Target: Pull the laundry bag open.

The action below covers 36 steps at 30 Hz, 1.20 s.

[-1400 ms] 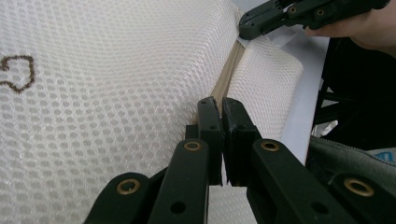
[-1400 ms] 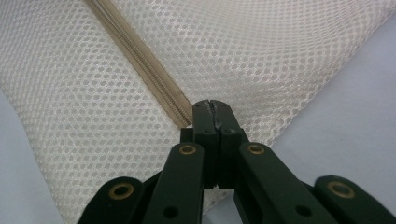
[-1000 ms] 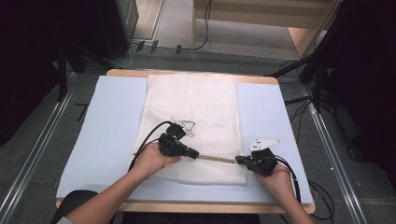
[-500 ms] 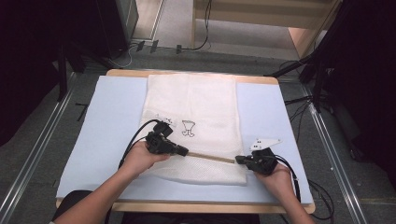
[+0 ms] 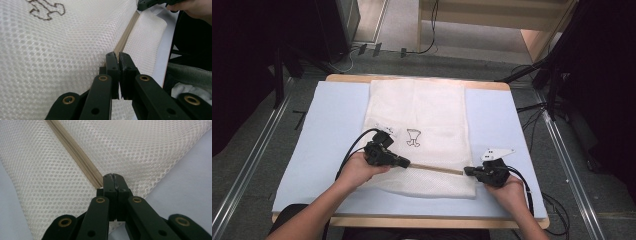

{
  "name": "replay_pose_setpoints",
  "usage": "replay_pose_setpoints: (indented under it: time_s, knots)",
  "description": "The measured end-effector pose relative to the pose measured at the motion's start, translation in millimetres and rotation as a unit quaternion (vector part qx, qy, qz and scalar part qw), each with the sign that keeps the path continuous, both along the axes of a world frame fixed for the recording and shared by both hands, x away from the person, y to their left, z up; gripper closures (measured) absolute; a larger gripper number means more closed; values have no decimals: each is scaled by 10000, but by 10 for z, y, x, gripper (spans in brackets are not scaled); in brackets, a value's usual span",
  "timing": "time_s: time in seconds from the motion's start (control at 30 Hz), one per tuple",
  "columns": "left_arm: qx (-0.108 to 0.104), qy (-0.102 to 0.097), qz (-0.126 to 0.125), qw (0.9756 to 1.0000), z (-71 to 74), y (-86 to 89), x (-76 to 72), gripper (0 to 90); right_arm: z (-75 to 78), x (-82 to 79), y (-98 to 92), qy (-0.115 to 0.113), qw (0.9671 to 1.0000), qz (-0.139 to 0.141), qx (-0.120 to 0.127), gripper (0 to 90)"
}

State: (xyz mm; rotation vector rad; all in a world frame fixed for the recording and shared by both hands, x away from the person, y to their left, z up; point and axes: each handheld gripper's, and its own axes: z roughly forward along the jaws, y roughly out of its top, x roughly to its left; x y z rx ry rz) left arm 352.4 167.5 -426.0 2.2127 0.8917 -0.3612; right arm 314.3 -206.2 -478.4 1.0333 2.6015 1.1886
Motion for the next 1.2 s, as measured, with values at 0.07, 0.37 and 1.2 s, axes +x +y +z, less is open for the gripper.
replay_pose_setpoints:
  time_s: [0.07,0.37,1.2]
  knots:
    - [-35,25,12,10000,6,40,0,888,2,-3,3,-15,10000,5,-18,900]
    - [-7,12,51,10000,15,111,-15,888,4,-4,12,-48,10000,14,-48,900]
    - [240,97,603,9978,22,755,-59,888,16,20,3,-7,9999,52,-118,900]
